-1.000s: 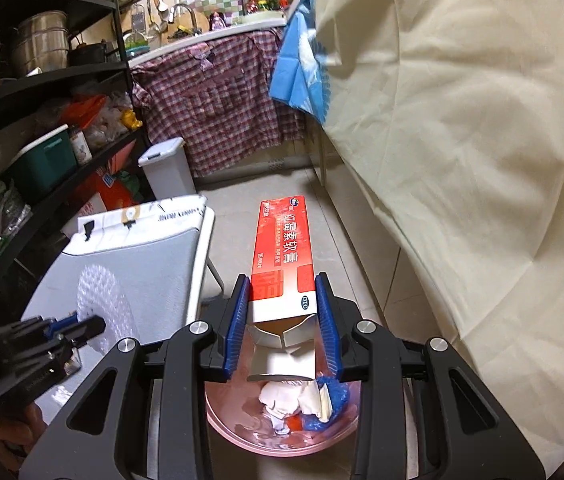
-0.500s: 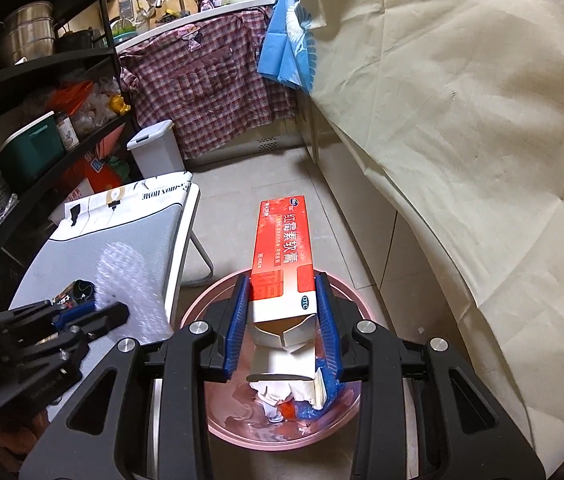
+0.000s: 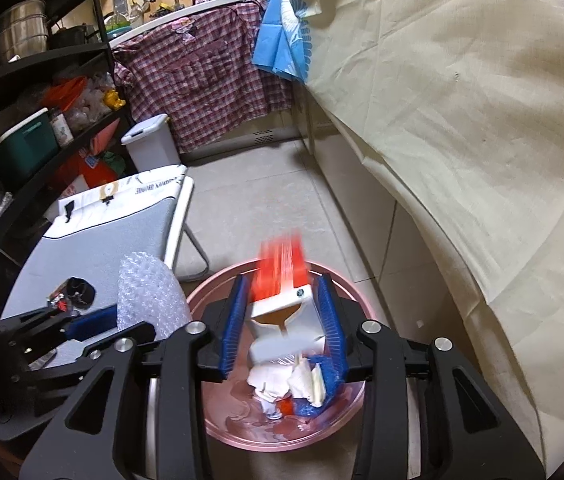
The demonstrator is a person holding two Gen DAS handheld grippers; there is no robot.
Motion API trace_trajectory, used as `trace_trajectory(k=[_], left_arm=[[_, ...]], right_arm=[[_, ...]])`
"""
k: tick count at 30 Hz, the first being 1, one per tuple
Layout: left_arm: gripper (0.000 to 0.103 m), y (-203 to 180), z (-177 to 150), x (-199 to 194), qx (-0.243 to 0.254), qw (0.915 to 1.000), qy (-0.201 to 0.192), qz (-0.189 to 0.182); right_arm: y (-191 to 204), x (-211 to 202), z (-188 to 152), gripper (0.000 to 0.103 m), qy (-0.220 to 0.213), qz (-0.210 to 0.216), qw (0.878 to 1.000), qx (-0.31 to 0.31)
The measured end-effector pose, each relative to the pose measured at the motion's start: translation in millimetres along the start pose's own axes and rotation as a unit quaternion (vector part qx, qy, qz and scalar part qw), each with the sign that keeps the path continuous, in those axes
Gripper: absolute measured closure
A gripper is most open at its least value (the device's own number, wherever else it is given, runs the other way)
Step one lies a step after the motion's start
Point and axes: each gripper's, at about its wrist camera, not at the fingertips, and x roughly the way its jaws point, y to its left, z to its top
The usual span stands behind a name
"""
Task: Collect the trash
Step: 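Open both grippers to drop the bubble wrap and red box into the bucket, then move the left gripper to the tissue pack while the right moves toward the black band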
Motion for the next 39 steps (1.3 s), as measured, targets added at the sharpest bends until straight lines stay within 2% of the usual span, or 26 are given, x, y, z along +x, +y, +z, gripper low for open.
trace_trajectory(k=[4,19,30,39], left_arm=[[0.071,0.4,-1.0,-2.4,-0.003,1.0000,-0.003,0.003],[0.071,29.9,-5.3,-33.8,-0.029,0.9990,-0.028,0.017],[0.071,82.0,-25.2,-75.6,-0.057,0.9960,-0.046,0.051],[0.071,139.4,-55.9,-111.5,-0.097,0.9896,-0.048,0.094]], right_arm=[[-2.0,-2.1,-0.8,0.052,-0.004,0.000,1.000,0.007],[6.1,-4.9,-2.6,0.051,-0.019,-0.007,1.000,0.007],[34.5,-12.3,-4.0,0.052,-0.033,0.009,0.999,-0.017],[77.4,-13.8,-7.4,0.052,-0.036,0.038,0.997,-0.052]])
